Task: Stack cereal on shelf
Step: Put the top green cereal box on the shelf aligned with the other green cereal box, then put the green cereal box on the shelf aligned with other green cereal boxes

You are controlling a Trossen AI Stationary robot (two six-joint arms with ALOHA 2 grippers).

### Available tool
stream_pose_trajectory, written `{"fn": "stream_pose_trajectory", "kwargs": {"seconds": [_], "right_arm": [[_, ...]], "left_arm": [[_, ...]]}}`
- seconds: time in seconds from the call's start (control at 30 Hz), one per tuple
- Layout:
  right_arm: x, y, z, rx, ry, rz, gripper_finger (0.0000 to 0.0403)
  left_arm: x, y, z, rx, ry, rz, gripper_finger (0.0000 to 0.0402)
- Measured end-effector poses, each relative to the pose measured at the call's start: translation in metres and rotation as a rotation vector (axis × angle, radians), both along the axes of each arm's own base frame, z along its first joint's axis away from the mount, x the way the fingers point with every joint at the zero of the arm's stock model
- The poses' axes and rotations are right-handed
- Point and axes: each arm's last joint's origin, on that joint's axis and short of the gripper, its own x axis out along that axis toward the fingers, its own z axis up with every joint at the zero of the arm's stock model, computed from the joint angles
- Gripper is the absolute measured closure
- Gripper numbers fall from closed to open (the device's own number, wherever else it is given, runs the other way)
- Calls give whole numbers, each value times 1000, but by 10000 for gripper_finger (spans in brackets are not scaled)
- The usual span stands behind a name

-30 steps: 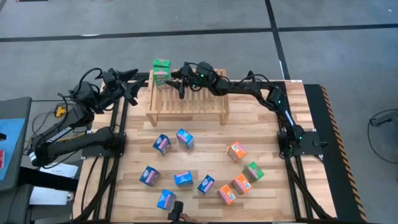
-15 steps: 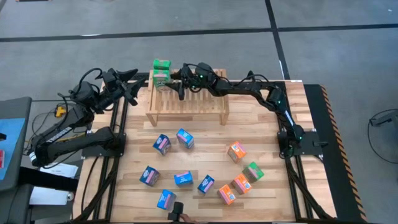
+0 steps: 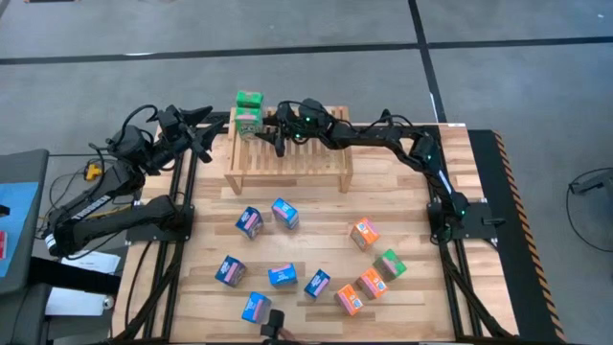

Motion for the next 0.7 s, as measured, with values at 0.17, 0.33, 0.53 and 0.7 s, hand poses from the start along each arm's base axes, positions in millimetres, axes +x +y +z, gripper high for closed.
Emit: {"fn": "stream_pose_trajectory", "kwargs": {"seconds": [0.17,0.33,0.53,0.7], "right_arm": [[0,0,1,11,6,-1,118],[-5,1,15,11,23,-3,117],[-19,1,31,-31,145,-22,117],[-32,2,36,-8,278,-18,117]], "left_arm": [[0,0,0,-2,2,0,100],[0,0,0,-1,3,0,100],[0,0,0,-1,3,0,100],[0,0,0,-1,2,0,100]]}}
